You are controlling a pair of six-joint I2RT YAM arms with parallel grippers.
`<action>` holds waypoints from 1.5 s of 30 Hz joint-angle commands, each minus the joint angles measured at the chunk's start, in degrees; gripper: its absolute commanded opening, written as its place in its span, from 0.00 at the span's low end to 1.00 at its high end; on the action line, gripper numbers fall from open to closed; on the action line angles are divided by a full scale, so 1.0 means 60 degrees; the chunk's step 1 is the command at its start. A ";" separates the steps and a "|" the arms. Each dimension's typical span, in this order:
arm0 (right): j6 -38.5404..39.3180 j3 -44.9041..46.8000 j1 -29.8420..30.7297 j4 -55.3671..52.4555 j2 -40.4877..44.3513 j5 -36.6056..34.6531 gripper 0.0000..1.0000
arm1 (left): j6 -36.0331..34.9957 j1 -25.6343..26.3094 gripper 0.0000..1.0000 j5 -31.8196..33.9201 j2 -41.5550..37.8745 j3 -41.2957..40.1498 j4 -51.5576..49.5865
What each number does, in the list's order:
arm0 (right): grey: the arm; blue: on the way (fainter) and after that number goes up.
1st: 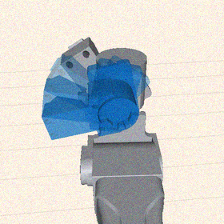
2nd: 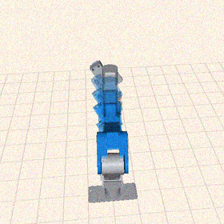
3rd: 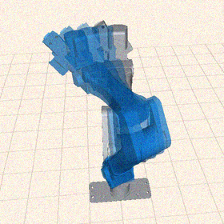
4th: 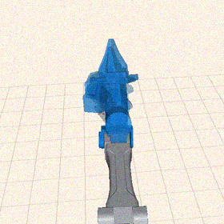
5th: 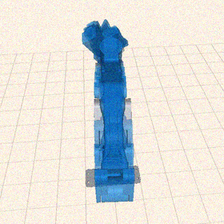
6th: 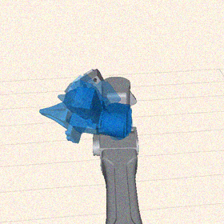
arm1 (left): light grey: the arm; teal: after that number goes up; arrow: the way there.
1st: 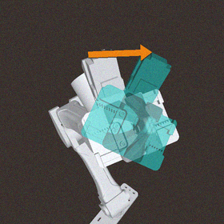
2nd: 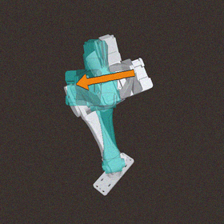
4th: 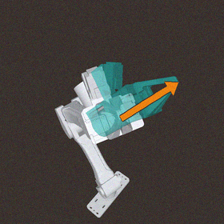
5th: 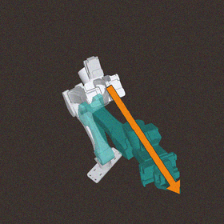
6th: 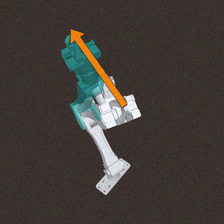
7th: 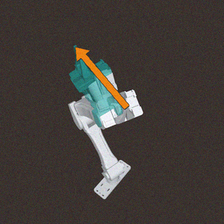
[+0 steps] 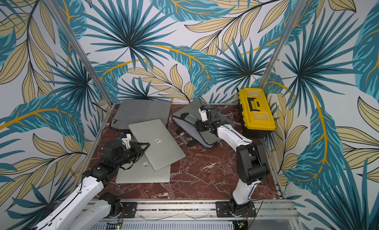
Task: Open the zippered laptop bag and take out the laptop
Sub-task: Close the bag flap on the zippered laptop bag, then adjust the zippered laptop bag at the center of the board.
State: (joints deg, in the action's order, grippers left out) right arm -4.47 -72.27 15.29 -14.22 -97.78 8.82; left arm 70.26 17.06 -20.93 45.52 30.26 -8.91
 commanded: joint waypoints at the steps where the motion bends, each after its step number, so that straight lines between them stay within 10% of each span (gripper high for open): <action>1: -0.1357 0.0151 -0.0051 -0.1189 0.0770 0.0124 0.69 | -0.0272 -0.0113 0.00 -0.0649 -0.0153 0.0540 0.1383; 7: -0.2629 0.1088 -0.0051 -0.2123 0.1759 0.0625 0.69 | -0.0504 -0.0203 0.00 -0.0997 -0.0058 0.0790 0.0951; 17: -0.4336 0.3620 0.0346 -0.2038 0.2862 0.0999 0.35 | -0.0558 -0.0257 0.00 -0.1568 0.0228 0.0830 0.0957; 45: -0.4027 0.2917 0.0295 -0.2229 -0.0129 -0.0793 0.07 | -0.0357 0.0295 0.00 -0.2366 0.1089 0.0787 0.1613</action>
State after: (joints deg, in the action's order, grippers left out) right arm -29.82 -53.80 17.69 -25.21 -96.90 8.12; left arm 67.85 17.72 -33.01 52.88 30.35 -9.67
